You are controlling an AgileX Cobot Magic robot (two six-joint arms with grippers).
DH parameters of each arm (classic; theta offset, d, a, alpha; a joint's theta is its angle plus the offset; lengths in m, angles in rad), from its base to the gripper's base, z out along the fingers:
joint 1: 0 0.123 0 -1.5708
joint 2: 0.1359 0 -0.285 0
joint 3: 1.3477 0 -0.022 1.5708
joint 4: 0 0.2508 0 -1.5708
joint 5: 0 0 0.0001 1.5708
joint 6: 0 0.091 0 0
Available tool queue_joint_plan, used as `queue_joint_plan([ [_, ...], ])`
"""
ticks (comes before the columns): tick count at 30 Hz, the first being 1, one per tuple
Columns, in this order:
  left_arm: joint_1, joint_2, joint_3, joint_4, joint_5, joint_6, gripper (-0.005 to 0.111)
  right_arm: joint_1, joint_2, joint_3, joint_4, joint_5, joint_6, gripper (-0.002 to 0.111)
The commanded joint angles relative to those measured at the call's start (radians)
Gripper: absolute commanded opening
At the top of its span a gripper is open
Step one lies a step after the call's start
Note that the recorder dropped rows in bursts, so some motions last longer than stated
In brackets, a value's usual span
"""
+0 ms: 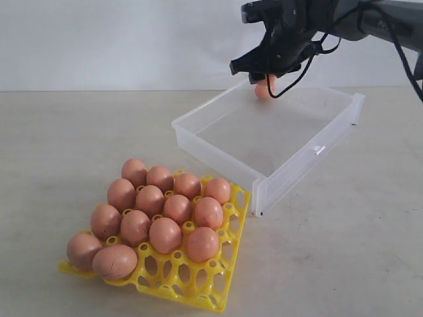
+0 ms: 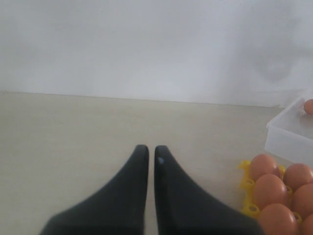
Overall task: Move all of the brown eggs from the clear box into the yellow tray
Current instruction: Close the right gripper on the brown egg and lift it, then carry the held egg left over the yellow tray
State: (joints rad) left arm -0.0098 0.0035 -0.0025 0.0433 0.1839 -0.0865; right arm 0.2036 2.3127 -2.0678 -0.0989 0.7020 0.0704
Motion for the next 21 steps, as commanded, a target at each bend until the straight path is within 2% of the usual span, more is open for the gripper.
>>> queue_joint_plan([
  [1,0.006,-0.003,0.003,-0.001,-0.005,0.001,0.004,0.03,-0.114,0.183,0.025,-0.171,0.003,0.0],
  [4,0.006,-0.003,0.003,-0.001,-0.005,0.001,0.004,0.037,-0.248,0.45,0.02,-0.427,0.043,0.0],
  [8,0.006,-0.003,0.003,-0.001,-0.005,0.001,0.004,0.037,-0.468,0.869,0.02,-0.872,0.135,0.0],
  [11,0.006,-0.003,0.003,-0.001,-0.005,0.001,0.004,0.037,-0.603,1.162,0.02,-1.199,0.269,0.0],
  [13,0.006,-0.003,0.003,-0.001,-0.005,0.001,0.004,0.037,-0.656,1.327,-0.002,-1.35,0.377,0.0],
  [17,0.006,-0.003,0.003,-0.001,-0.005,0.001,0.004,0.037,-0.671,1.502,-0.299,-1.551,0.646,0.0],
  [21,0.006,-0.003,0.003,-0.001,-0.005,0.001,0.004,0.037,-0.645,1.527,-0.631,-1.747,0.837,0.0],
])
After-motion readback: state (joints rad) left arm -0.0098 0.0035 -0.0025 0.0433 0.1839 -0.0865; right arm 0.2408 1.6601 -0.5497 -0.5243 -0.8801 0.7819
